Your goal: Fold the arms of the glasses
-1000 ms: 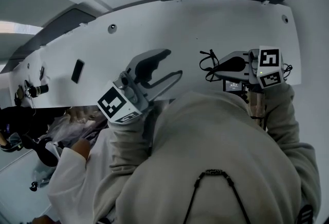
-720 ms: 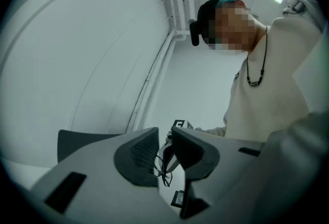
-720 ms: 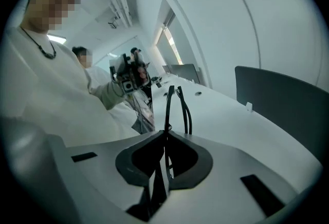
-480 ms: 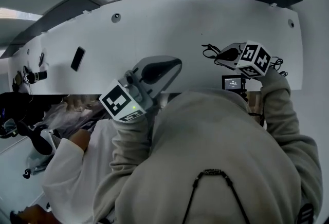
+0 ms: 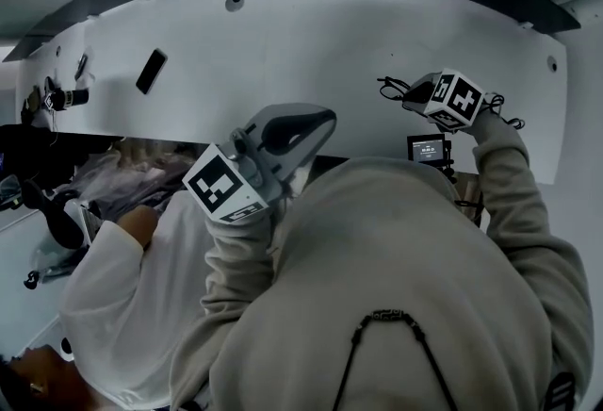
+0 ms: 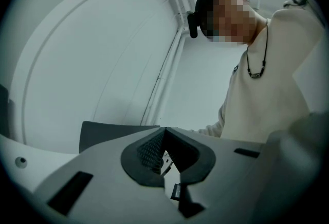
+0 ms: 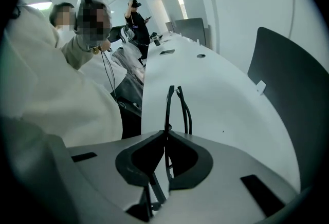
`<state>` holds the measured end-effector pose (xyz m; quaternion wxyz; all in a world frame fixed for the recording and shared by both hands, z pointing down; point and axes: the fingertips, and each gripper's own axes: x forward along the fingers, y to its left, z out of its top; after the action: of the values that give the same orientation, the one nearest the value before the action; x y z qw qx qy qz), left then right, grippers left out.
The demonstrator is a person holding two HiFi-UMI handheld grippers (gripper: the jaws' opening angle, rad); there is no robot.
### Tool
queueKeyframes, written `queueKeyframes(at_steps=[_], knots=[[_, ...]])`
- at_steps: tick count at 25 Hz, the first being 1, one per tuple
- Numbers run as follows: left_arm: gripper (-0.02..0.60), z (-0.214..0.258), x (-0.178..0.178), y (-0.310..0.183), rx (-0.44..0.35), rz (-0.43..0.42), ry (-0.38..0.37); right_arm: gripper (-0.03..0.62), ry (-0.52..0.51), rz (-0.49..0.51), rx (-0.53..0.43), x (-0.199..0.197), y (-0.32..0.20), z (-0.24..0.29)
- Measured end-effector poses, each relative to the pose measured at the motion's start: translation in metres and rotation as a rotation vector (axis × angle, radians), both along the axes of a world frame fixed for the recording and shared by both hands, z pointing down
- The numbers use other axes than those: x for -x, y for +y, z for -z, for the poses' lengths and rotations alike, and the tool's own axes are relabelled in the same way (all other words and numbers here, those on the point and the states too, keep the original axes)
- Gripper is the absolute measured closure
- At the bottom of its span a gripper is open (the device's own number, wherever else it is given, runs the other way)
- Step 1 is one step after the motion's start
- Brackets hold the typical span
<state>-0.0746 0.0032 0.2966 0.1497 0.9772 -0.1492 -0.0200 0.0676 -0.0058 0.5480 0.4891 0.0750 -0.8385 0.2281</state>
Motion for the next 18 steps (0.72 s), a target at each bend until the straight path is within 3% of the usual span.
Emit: queueKeyframes(at_steps=[4, 13, 18], knots=[[0.577, -0.011, 0.007, 0.003, 0.028, 0.025, -0.014, 0.556, 0.022, 0.037, -0.002, 0.009, -0.003, -0.008], [0.577, -0.015, 0.016, 0.006, 0.048, 0.046, -0.028, 0.556, 0.2, 0.112, 0.013, -0.002, -0.012, -0.069], [0.577, -0.004, 0.024, 0.004, 0.039, 0.064, 0.004, 0.556, 0.258, 0.13, 0.055, -0.008, -0.011, -0.1]])
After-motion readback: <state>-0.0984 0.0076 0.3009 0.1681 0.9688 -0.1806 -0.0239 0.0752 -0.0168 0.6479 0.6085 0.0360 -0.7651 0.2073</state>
